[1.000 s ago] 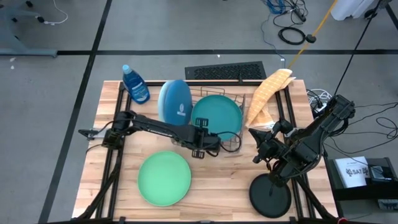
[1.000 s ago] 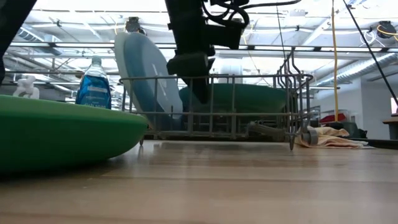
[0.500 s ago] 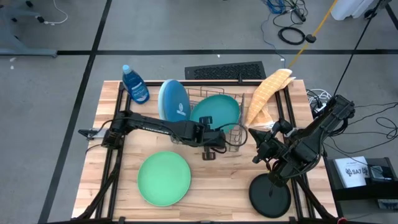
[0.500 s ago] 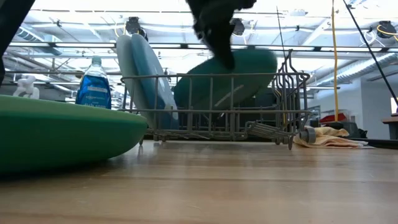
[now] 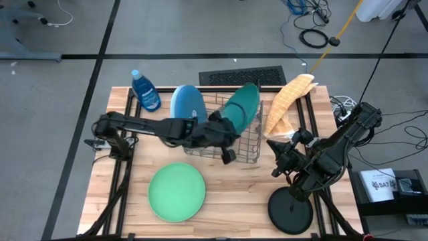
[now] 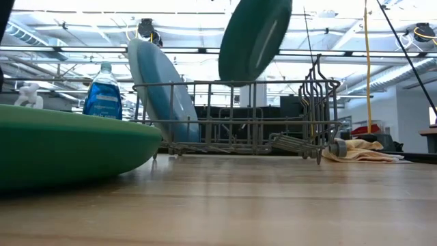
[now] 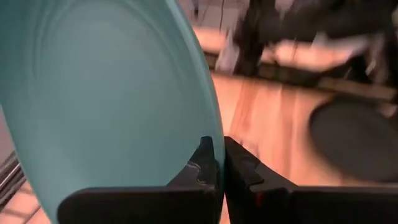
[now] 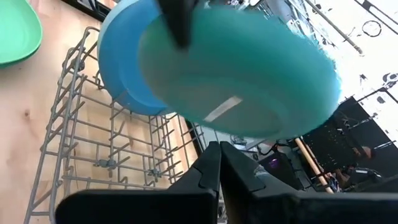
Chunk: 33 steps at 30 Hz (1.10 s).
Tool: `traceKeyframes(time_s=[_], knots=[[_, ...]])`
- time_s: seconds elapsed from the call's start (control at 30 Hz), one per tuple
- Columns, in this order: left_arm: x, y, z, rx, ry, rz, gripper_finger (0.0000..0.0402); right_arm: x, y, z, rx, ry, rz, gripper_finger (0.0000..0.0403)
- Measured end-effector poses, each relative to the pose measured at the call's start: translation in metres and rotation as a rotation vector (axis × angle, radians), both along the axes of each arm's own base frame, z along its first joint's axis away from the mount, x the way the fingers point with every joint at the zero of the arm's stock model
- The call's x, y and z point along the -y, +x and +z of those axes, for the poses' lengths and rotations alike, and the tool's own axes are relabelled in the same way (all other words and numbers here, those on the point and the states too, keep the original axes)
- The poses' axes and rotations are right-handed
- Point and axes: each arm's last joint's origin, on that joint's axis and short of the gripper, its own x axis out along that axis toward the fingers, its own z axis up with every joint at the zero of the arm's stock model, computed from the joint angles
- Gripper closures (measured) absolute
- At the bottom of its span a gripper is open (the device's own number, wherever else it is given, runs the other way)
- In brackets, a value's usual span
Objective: Sort dishes
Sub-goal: Put the green plate into the dish rack
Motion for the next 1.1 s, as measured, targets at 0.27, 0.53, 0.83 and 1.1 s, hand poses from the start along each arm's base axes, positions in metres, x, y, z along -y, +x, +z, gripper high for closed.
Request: traceKeyframes(time_s=[0.27, 0.53, 0.83, 1.1], knots=[[-0.015, -0.043, -0.049, 0.282, -0.154, -0.015, 0.0401, -0.002, 0.001, 0.000, -0.008, 0.027, 0.011, 0.0403], [-0.034, -0.098, -0.082, 0.467, -0.210, 0.081, 0.0401, -0.002, 0.001, 0.000, -0.013, 0.015, 0.012, 0.0403], [-0.043, -0.111, -0.094, 0.500, -0.265, 0.157, 0.0402, -0.002, 0.002, 0.000, -0.015, 0.007, 0.014, 0.0403], [-0.044, -0.113, -0.103, 0.435, -0.288, 0.233, 0.0402, -0.003, 0.002, 0.000, -0.012, 0.008, 0.018, 0.0403]])
